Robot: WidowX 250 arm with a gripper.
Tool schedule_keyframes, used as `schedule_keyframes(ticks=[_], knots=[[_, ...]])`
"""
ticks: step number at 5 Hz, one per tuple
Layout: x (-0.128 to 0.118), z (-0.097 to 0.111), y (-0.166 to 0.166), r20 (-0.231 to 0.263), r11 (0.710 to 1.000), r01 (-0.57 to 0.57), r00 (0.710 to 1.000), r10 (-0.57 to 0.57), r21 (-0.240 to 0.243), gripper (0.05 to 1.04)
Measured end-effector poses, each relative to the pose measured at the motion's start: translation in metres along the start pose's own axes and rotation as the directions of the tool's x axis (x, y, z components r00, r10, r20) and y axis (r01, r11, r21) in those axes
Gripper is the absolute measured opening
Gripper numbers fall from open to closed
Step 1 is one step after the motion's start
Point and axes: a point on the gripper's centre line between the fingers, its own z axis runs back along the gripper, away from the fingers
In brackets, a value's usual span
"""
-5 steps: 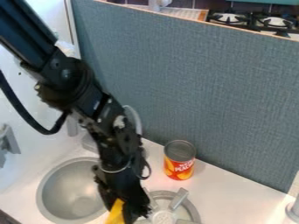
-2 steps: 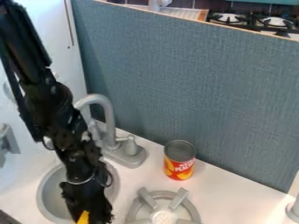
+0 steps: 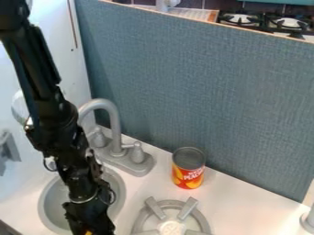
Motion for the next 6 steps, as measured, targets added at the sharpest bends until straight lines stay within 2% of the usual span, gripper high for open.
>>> schedule_keyframes(ticks=[1,2,3,4,5,6], knots=[[0.008,-0.003,-0.002,0.023,1.000,0.009,1.000,-0.008,-0.020,0.595],[0.009,-0.003,-0.003,0.010,1.000,-0.015,1.000,0.015,-0.013,0.676],[0.006,0.003,-0.011,-0.008,1.000,-0.028,1.000,0.028,0.007,0.952],[0.010,0.038,-0.019,0.068,0.999,-0.038,0.997,0.035,0.034,1.010],[0.007,0.070,-0.027,0.139,0.998,-0.025,0.990,0.016,0.058,1.003],[0.007,0.107,-0.061,0.182,0.984,0.107,0.974,-0.132,0.143,1.001]])
